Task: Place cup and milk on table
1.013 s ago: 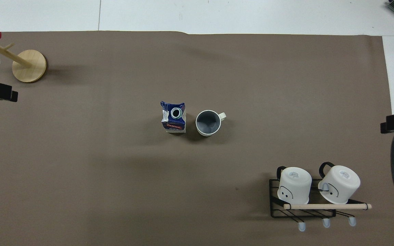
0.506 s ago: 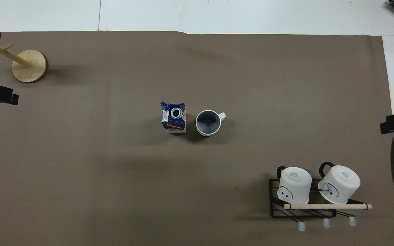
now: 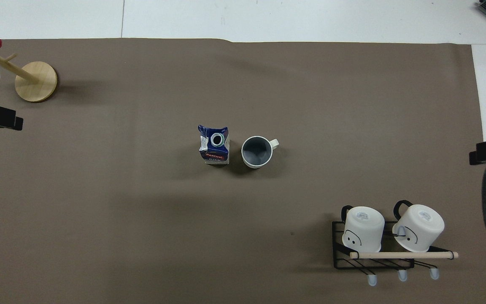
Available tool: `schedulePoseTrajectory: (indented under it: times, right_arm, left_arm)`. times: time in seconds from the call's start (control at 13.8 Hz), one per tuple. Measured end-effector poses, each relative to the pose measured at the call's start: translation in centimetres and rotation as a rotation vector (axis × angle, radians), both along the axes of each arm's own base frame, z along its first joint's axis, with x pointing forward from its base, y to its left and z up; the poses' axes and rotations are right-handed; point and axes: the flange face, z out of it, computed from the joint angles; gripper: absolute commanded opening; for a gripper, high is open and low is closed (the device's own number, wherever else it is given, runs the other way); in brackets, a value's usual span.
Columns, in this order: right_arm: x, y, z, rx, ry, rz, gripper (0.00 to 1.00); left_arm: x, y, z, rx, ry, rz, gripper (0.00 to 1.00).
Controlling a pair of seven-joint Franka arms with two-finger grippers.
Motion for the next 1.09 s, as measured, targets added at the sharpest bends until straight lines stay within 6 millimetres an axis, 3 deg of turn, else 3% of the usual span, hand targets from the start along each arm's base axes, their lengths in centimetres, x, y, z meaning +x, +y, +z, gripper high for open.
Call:
schedulePoseTrajectory:
  times: [1.09]
  right_arm:
    - [0.0,0.0,0.0,0.0,0.0,0.0,1.0]
  left_arm:
    - [-0.97,0.1,-0.47,0.003,0.028,0.0,1.0]
